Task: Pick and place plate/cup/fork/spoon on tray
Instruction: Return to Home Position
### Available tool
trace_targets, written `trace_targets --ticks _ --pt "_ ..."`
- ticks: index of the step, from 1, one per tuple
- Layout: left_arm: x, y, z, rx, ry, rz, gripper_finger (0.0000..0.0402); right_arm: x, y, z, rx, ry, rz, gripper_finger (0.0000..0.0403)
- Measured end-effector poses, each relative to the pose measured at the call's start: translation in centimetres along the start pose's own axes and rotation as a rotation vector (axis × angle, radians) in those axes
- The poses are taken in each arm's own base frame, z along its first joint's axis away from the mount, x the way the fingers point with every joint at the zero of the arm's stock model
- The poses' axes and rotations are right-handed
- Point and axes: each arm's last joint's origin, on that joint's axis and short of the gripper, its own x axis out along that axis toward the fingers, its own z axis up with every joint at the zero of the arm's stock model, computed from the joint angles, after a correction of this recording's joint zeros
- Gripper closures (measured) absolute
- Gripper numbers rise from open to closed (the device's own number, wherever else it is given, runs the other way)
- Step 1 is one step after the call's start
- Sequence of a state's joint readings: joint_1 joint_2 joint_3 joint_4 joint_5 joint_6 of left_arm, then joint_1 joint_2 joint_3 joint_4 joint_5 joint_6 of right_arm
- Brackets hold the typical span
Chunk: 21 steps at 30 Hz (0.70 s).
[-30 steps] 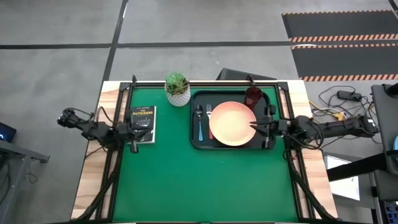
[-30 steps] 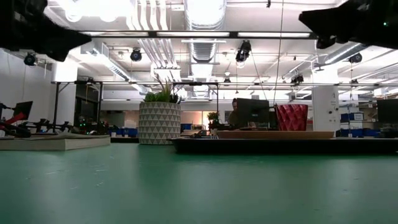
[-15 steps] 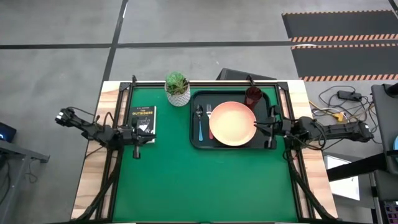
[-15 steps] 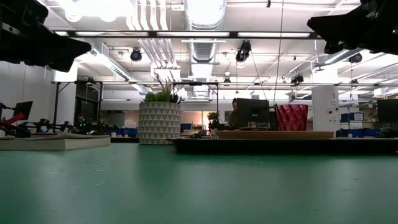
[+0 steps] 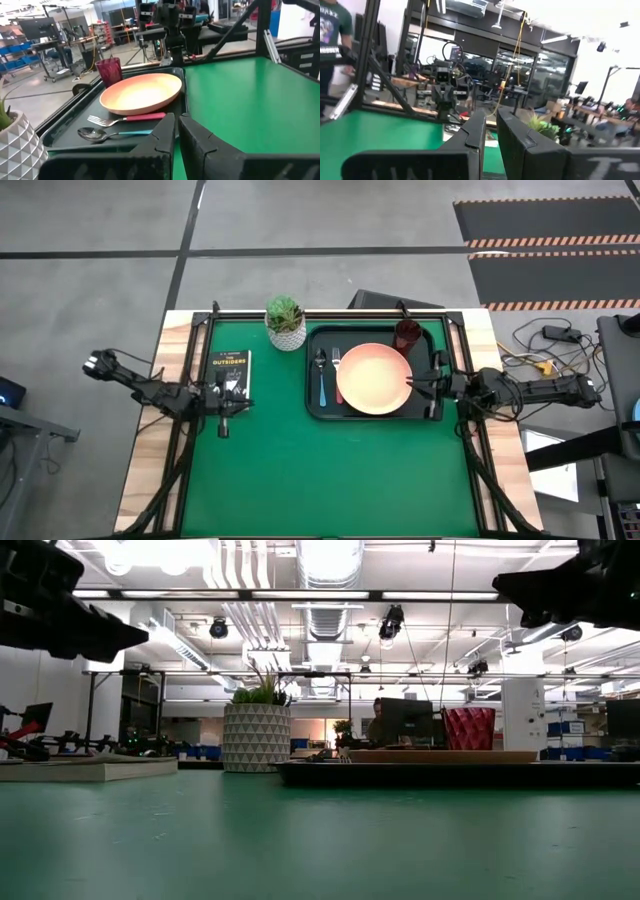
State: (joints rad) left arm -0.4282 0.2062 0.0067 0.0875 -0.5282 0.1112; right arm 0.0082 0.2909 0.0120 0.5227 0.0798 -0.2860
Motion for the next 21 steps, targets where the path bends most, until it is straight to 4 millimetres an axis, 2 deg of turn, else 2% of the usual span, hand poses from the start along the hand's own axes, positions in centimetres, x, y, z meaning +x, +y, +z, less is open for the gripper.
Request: trace_targets --ticks 9,21 --pt "0.27 -0.21 -0.41 0.026 0.044 -0.005 0.0396 0.00 0.00 -0.01 0.162 0.000 0.000 0.0367" --pt "0.56 -0.43 -0.92 0.056 0.095 -0.011 0.0396 -0.01 0.01 -0.03 0.181 0.001 0.000 0.0367"
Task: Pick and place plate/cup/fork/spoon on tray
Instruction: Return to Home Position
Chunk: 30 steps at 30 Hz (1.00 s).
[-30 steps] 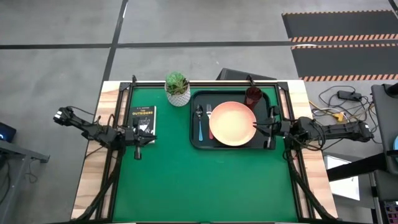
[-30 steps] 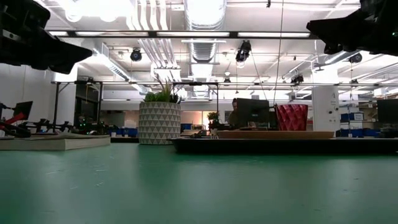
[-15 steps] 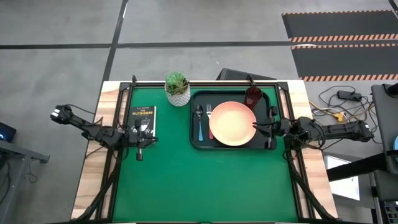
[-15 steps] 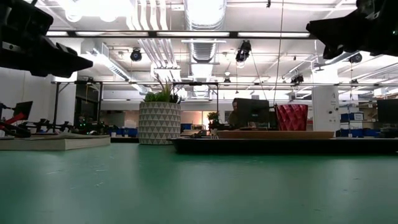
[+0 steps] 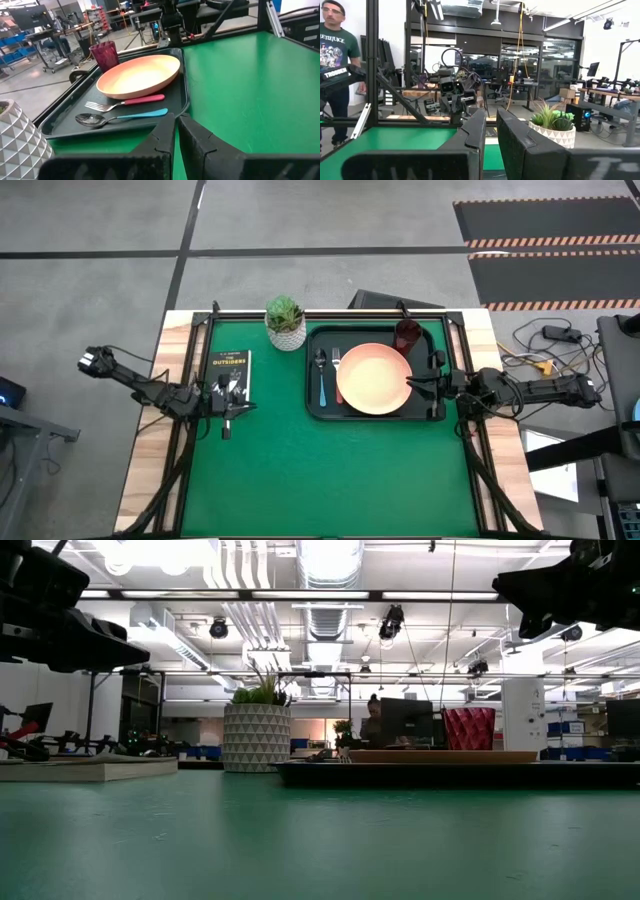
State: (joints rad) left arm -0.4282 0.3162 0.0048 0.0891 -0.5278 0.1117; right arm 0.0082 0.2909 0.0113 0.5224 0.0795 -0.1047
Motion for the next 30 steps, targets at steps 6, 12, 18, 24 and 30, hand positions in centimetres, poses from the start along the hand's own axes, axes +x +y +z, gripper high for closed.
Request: trace_targets --ticks 6,12,18,24,30 --pt "0.13 -0.10 -0.20 0.013 0.021 -0.002 0.0396 0.00 0.00 0.00 0.000 0.000 0.000 0.0367" --pt "0.24 -0.18 -0.35 0.023 0.038 -0.004 0.0396 0.00 0.00 -0.01 0.000 0.001 0.000 0.0367" --pt "0.31 -0.23 -0.47 0.030 0.051 -0.006 0.0396 0.00 0.00 -0.01 0.000 0.001 0.000 0.0367" --pt "0.36 -0.27 -0.54 0.035 0.059 -0.007 0.0396 0.01 0.00 0.00 0.000 0.001 0.000 0.0367" --pt "0.35 -0.27 -0.54 0.035 0.059 -0.007 0.0396 0.01 0.00 0.00 0.000 0.001 0.000 0.0367"
